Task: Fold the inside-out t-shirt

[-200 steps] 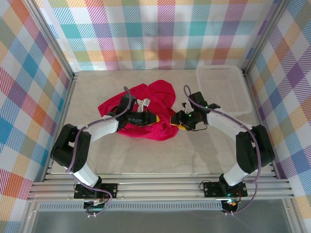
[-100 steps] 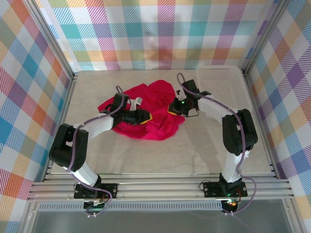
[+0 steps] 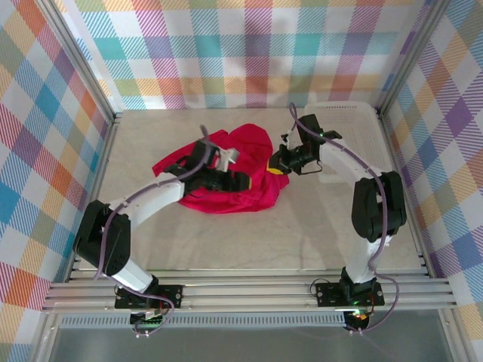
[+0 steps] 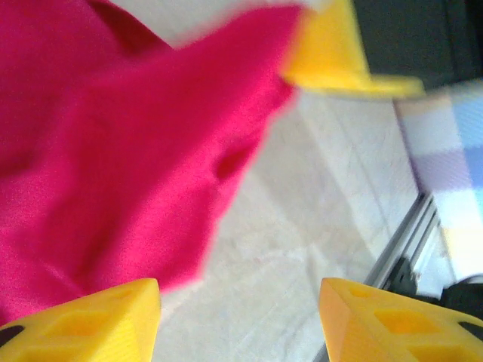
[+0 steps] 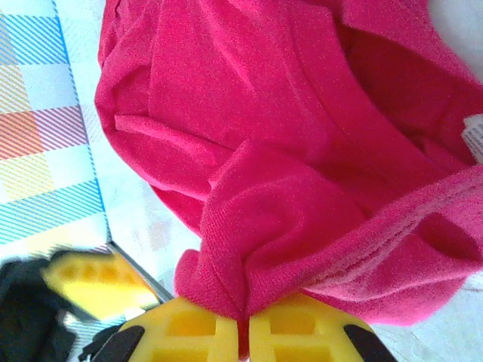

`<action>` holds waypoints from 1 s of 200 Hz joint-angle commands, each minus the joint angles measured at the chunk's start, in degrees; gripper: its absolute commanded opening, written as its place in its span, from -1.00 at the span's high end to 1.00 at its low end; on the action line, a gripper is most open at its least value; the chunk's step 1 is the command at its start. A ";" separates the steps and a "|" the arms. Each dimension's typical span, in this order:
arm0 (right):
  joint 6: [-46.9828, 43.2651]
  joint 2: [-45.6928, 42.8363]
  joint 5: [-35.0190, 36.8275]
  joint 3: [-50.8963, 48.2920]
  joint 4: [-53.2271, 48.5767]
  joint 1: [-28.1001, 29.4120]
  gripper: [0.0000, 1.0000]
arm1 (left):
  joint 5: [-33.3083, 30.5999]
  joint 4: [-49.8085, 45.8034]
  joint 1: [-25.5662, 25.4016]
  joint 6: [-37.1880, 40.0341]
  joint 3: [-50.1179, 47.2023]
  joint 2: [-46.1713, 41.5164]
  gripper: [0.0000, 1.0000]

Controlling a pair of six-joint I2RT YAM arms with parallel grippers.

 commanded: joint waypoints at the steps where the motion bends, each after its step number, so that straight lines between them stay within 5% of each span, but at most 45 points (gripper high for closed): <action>1: 0.11 1.68 -2.84 2.22 -1.79 -0.12 1.00 | -10.81 -5.52 -4.31 0.20 2.30 1.16 -0.20; 52: 0.87 1.99 -2.62 3.35 -1.53 -0.19 1.00 | -24.85 -9.78 -10.18 -7.46 6.04 6.25 -0.34; 103: 1.40 1.46 -2.95 2.96 -1.05 -0.16 1.00 | -36.02 -10.61 -14.07 -2.51 13.29 14.00 -0.39; 139: 1.31 1.45 -2.97 2.34 -0.91 -0.22 1.00 | -36.22 -13.81 -14.20 0.31 17.82 18.26 0.22; 162: 1.09 1.86 -2.54 2.04 -0.92 -0.67 1.00 | -37.06 -18.66 -13.73 2.08 20.11 17.01 1.00; 200: -0.11 6.51 1.51 2.48 -0.72 -1.28 1.00 | -29.76 -26.76 -10.90 1.77 26.43 8.12 1.00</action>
